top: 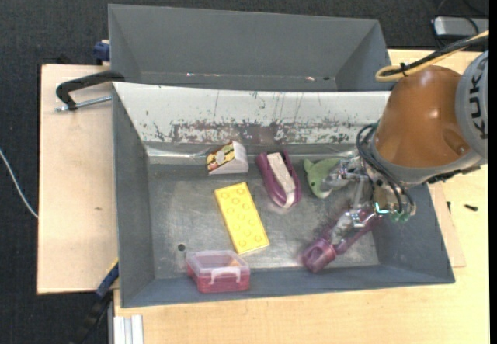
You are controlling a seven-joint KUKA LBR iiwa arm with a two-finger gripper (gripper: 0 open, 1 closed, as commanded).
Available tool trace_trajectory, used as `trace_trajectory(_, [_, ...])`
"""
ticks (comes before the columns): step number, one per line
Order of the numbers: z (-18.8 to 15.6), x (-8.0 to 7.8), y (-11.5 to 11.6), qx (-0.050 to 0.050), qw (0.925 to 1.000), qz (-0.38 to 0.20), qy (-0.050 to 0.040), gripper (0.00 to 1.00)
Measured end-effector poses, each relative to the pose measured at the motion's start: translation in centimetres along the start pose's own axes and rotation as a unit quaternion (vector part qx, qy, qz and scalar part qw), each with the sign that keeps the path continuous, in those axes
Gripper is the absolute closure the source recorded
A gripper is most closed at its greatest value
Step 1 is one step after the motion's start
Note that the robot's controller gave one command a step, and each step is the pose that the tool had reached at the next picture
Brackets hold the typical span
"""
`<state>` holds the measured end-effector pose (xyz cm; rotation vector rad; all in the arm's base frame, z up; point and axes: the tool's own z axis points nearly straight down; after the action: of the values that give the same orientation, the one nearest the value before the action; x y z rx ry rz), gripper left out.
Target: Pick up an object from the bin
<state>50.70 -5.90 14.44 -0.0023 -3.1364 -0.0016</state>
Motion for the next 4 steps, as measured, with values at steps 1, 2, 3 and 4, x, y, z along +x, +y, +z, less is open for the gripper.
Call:
trace_trajectory(1, [-0.4, -0.2, 0.0, 0.000, 1.0000, -0.001, -0.0037, 0.00])
trace_trajectory(2, [7.0, 0.8, -2.4, 0.000, 0.9855, -0.170, -0.0037, 1.00])
trace_trajectory(3, [7.0, 0.8, -2.4, 0.000, 0.9855, -0.170, -0.0038, 1.00])
trace_trajectory(4, [-11.9, 1.3, -2.7, 0.003, 0.9844, -0.176, -0.0090, 1.00])
